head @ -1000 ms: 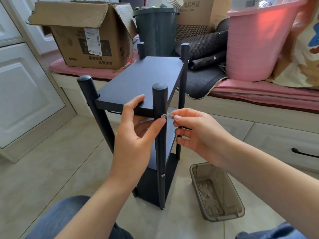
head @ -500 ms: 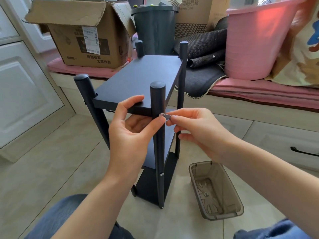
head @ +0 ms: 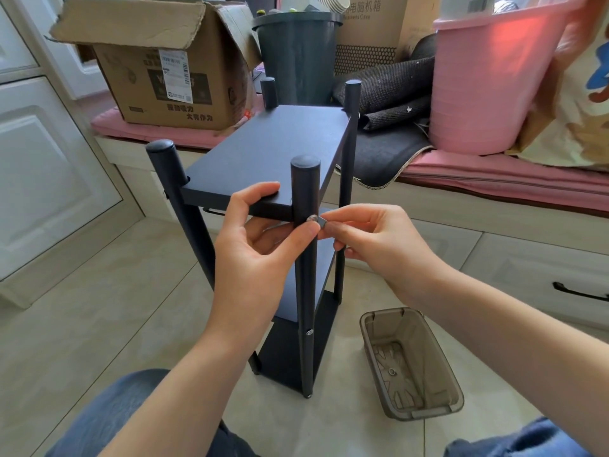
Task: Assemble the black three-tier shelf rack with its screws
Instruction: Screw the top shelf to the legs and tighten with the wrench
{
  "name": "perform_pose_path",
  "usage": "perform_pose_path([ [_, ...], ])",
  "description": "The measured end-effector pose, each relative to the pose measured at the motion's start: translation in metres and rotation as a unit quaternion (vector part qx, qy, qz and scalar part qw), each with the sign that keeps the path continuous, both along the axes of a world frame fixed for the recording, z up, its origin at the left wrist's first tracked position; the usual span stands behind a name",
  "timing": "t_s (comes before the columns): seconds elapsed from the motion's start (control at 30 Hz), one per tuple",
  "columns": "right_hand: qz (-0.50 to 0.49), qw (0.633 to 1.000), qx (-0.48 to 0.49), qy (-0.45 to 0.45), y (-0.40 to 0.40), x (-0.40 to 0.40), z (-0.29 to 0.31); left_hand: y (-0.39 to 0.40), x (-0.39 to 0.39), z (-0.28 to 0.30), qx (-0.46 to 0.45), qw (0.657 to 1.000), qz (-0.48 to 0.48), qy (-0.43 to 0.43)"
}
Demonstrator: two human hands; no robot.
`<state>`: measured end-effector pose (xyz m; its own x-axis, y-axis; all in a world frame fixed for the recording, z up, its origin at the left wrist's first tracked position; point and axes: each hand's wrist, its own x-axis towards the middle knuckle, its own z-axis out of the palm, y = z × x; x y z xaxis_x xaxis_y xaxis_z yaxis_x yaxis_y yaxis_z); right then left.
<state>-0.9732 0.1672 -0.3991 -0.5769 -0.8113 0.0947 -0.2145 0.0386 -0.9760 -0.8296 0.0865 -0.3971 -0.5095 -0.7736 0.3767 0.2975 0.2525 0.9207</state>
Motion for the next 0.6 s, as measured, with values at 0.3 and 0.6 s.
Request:
perform_pose_path([
  [0.3,0.013,0.999,-0.020,-0.037,-0.0055,-0.0030,-0.0009,0.0002,-0.0009,0.0001,0.025,0.999,-0.010,0.022],
  [0.6,0.028,0.999,0.000,0.022,-0.0036,-0.0047,0.0030,-0.0008,-0.0003,-0.0019,0.027,0.999,-0.015,0.013],
])
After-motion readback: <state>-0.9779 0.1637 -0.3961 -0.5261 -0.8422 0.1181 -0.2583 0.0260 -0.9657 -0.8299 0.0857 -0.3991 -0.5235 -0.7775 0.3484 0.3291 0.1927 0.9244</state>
